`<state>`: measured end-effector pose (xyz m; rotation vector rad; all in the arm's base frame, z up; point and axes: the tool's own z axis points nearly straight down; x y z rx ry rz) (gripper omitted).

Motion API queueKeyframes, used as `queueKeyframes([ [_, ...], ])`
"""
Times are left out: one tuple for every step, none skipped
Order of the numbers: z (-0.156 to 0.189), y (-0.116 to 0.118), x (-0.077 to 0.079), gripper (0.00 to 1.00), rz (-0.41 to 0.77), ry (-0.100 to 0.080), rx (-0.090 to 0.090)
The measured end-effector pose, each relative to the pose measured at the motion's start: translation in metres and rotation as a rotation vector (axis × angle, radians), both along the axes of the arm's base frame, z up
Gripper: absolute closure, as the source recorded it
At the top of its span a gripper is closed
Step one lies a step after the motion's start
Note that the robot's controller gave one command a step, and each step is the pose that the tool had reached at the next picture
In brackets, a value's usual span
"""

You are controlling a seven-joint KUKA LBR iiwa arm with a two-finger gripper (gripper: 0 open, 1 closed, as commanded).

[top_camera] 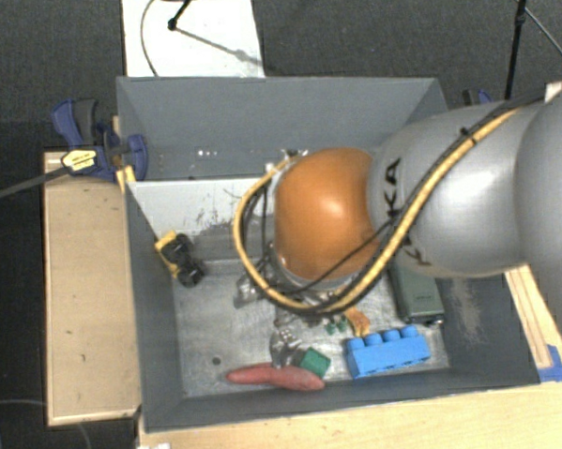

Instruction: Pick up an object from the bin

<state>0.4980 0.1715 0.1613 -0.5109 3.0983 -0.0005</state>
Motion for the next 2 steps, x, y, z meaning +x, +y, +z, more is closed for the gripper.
queueKeyframes([
  [0.000,0.001,0.000,0.00,0.000,0.000,0.001],
  [-0.023,0.002,-0.005,0.00,0.121,-0.009,0.003],
])
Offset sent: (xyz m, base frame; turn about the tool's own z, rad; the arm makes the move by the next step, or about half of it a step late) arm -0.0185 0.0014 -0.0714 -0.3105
